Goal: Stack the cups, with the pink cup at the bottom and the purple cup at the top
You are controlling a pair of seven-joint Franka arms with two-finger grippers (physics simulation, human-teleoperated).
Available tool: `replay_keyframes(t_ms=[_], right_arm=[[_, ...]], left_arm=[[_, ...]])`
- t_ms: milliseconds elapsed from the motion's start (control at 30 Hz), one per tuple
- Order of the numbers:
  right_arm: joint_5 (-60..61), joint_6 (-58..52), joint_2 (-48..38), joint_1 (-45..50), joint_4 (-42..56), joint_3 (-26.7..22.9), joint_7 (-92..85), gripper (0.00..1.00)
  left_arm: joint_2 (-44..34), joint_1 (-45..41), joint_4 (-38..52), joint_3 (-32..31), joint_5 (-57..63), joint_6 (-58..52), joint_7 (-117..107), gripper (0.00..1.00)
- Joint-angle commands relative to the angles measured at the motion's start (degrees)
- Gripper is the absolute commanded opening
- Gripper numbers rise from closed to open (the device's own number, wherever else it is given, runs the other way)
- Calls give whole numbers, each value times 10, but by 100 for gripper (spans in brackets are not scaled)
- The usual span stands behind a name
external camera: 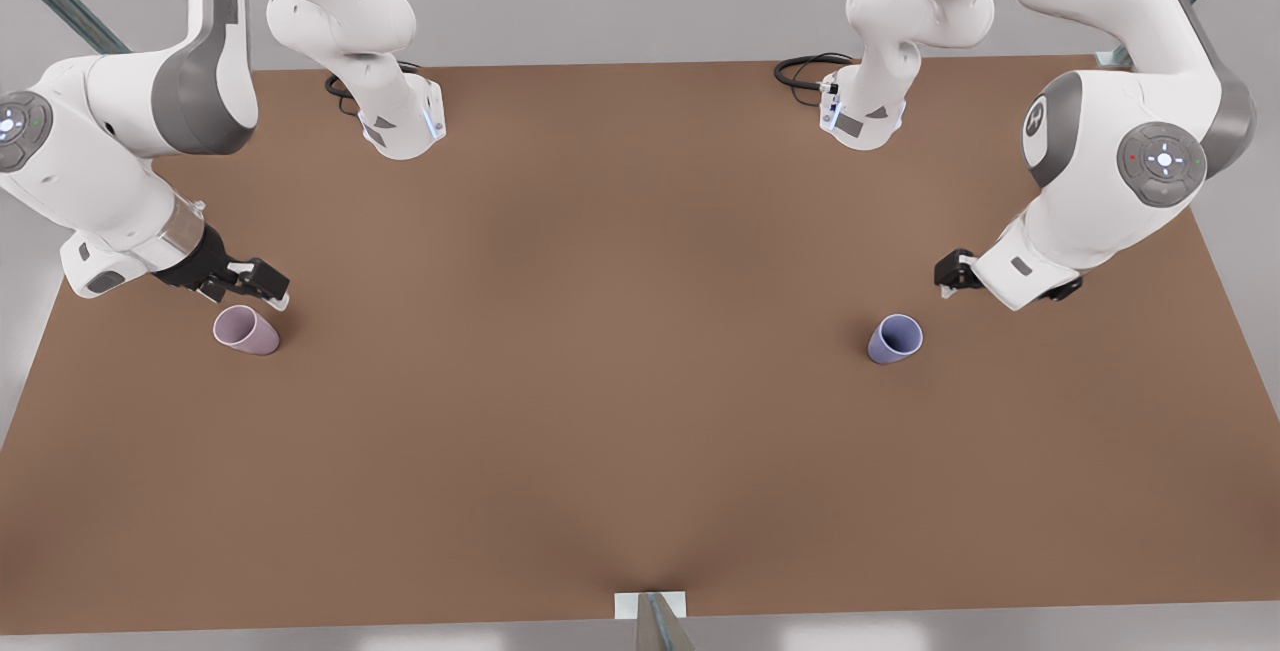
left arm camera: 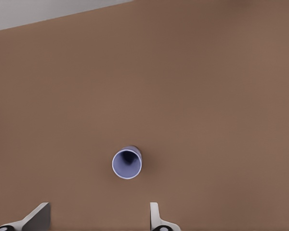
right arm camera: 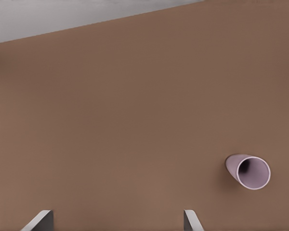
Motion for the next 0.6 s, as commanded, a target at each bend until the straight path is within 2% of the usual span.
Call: replay_keyframes(t_ms=[0, 333, 400, 500, 533, 567], right_arm=[[0, 6, -1, -1, 0, 0, 28, 100], [0, 6, 0, -1, 0, 0, 28, 100], [0, 8, 0, -1, 0, 0, 28, 100], [-2, 14, 35, -3, 1, 5, 27, 100], [-2, 16, 86, 7, 20, 9, 20, 100], [-1, 19, 101, 17, 32, 9, 18, 100]], left_arm=[[-1, 0, 0, 0, 0, 5, -4, 100], [1, 8, -30, 2, -2, 3, 3, 100], [-1, 25, -32, 2, -2, -58, 5, 100], [0, 25, -28, 0, -2, -59, 4, 100], [9, 25, -28, -1, -3, -54, 4, 100], [24, 25, -25, -1, -4, -52, 4, 100]])
